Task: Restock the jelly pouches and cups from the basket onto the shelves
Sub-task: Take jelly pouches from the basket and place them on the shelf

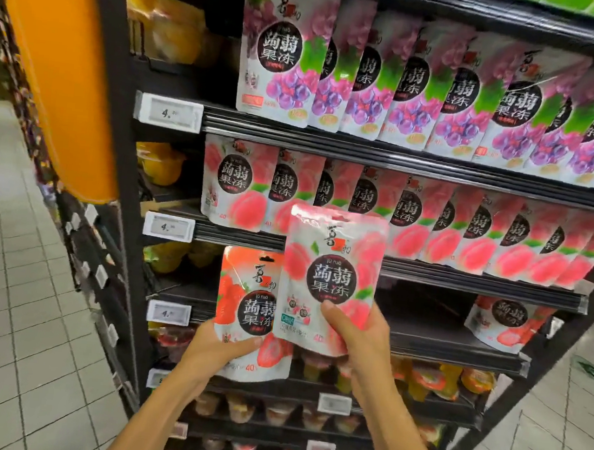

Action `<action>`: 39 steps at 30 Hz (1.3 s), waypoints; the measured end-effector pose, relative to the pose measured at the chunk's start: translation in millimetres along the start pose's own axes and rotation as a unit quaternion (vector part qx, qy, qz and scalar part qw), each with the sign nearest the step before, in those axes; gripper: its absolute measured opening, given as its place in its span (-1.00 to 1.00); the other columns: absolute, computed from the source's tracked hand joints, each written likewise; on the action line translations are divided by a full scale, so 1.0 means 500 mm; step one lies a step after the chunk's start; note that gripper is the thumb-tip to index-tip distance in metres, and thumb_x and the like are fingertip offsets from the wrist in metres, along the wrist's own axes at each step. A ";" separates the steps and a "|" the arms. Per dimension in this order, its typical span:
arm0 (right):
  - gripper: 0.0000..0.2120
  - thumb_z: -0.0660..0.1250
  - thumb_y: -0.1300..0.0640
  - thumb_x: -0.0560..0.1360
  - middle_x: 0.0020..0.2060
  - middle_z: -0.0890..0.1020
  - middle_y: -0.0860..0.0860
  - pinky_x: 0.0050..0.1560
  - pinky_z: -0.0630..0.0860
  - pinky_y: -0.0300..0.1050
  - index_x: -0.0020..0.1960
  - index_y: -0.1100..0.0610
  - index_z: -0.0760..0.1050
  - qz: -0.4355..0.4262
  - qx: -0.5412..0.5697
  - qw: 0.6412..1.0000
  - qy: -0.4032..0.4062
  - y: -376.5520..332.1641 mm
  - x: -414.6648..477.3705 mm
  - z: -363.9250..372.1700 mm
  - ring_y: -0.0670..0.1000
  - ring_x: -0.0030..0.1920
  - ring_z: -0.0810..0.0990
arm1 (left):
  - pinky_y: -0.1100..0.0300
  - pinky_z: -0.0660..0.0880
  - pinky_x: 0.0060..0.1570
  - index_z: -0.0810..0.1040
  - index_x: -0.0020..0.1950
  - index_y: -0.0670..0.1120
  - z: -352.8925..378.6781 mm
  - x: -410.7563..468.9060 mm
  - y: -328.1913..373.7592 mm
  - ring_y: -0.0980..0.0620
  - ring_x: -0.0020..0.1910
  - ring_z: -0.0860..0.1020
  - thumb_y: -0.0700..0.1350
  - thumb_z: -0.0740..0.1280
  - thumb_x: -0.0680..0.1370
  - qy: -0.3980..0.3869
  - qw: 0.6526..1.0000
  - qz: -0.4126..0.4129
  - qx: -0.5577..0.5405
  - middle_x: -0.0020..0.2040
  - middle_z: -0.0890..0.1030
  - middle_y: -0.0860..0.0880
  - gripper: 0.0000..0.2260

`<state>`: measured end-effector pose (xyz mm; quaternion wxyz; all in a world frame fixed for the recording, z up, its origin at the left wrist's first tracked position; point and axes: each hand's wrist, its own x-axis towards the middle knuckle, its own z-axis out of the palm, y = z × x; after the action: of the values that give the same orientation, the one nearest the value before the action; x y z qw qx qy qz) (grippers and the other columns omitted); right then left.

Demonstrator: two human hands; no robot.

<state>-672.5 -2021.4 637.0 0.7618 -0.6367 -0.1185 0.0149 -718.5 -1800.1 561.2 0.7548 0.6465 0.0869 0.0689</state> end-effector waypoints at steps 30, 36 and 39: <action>-0.45 0.56 0.05 0.36 0.19 0.62 0.04 0.26 0.51 0.10 0.27 0.22 0.50 -0.071 -0.076 0.994 0.031 -0.045 0.247 0.491 0.07 0.24 0.56 | 0.24 0.60 -0.22 0.67 -0.05 -0.03 -0.148 0.084 0.016 0.04 -0.10 0.71 -0.10 0.65 0.27 0.024 0.997 -0.022 0.075 -0.12 0.74 0.00 -0.69; -0.54 0.54 0.11 0.39 -0.14 0.45 -0.25 0.05 0.44 -0.12 0.17 0.11 0.39 -0.147 -0.114 0.982 0.042 -0.025 0.234 0.508 -0.06 0.06 0.45 | 0.09 0.64 -0.18 0.64 0.01 -0.04 -0.144 0.092 0.020 0.03 -0.09 0.70 -0.08 0.63 0.28 0.043 0.994 -0.047 0.084 -0.13 0.74 0.01 -0.65; -0.54 0.55 0.06 0.38 -0.14 0.49 -0.07 -0.06 0.38 -0.14 0.10 0.14 0.36 -0.171 -0.150 0.973 0.030 -0.017 0.230 0.503 0.03 0.00 0.46 | -0.17 0.64 -0.08 0.64 0.06 -0.06 -0.142 0.093 0.026 -0.06 -0.03 0.69 0.02 0.61 0.20 0.046 0.993 -0.056 0.091 -0.08 0.73 -0.03 -0.52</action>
<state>-612.2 -1759.9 704.1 0.6524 -0.7140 -0.2034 -0.1524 -688.9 -1719.7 561.4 0.6909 0.7026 0.1634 0.0485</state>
